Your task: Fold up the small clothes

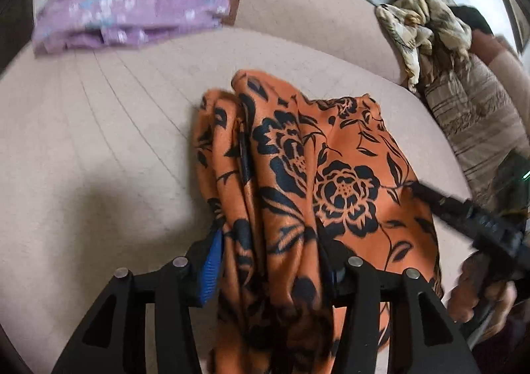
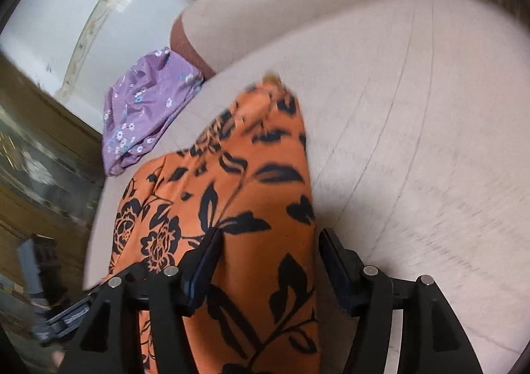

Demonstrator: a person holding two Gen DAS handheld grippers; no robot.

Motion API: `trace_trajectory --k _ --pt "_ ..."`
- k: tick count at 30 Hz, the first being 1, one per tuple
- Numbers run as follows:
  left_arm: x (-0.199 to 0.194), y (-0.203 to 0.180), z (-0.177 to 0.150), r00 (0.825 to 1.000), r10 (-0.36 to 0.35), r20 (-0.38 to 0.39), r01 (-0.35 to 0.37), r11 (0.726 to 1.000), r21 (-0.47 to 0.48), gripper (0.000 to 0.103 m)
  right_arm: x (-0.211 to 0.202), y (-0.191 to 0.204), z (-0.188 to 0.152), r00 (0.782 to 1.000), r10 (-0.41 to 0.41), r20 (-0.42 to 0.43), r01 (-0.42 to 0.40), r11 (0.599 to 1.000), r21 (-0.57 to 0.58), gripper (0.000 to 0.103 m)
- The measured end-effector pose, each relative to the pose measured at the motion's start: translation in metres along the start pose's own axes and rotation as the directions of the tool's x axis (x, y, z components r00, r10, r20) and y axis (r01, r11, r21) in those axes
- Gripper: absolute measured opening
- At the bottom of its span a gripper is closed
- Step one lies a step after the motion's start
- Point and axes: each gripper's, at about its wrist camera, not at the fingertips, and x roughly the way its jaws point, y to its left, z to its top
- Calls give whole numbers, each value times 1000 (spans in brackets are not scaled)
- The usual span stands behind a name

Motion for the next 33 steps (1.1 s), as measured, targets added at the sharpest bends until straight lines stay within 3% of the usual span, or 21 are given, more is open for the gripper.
trace_trajectory --k 3,5,6,8,13,14,17,21,24,33 --pt "-20 -15 -7 990 123 72 -129 987 97 62 -27 33 -6 994 -28 102 38 994 -103 65" --pt "-29 -18 -11 981 168 96 -179 977 118 62 -38 54 -14 992 -12 123 31 988 -149 63" --pt "-31 -19 -14 978 187 94 -197 973 118 63 -38 63 -18 993 -3 117 22 986 -164 60" --pt "-31 -18 -15 969 227 97 -238 964 123 63 -36 85 -33 996 -13 87 31 977 -210 37" --pt "-10 -19 -33 935 347 77 -355 916 188 69 -2 100 -72 992 -116 -46 102 967 -233 38" --pt "-1 -18 -36 929 365 65 -370 907 201 69 3 103 -79 991 -128 -38 114 961 -252 38" --pt "-12 -21 -36 928 363 81 -372 910 185 68 -6 121 -84 986 -165 -29 149 943 -299 40" --pt "-36 -29 -40 924 365 115 -380 910 167 68 -27 131 -91 997 -75 -32 67 979 -190 41" --pt "-58 -37 -44 909 386 158 -409 899 154 69 -54 145 -102 997 -65 28 69 982 -175 53" --pt "-134 -63 -46 869 392 304 -440 891 109 73 -122 172 -115 984 -69 164 103 971 -214 54"
